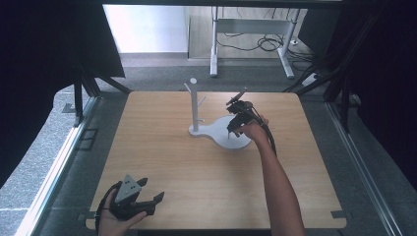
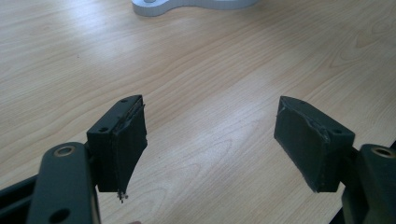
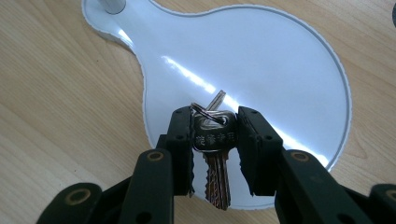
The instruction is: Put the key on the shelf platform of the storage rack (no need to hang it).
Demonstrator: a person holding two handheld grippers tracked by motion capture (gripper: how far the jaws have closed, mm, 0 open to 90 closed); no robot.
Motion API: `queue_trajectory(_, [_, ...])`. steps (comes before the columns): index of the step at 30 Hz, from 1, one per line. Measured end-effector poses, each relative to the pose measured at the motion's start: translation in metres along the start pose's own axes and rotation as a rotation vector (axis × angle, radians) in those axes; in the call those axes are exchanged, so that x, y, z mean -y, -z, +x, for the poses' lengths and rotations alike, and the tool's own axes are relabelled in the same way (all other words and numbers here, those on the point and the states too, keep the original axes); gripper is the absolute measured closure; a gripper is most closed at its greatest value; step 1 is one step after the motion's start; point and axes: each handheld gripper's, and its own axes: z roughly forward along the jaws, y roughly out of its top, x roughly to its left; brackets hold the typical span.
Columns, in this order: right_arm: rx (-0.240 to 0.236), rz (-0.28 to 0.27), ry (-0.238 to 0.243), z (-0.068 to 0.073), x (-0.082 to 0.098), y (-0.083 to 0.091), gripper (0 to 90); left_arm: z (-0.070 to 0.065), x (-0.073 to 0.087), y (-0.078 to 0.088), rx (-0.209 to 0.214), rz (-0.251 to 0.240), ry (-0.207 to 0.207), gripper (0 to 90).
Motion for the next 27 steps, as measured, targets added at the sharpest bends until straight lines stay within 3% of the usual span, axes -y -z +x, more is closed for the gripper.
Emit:
queue_trajectory(19, [0.021, 0.01, -0.058, -0.008, 0.006, -0.027, 68.0, -0.001, 0.0, 0.0, 0.002, 0.003, -0.004, 25.6])
queue_trajectory(27, [0.032, 0.02, -0.047, -0.005, 0.005, -0.037, 67.9, -0.001, 0.001, -0.001, 0.001, 0.008, -0.004, 25.5])
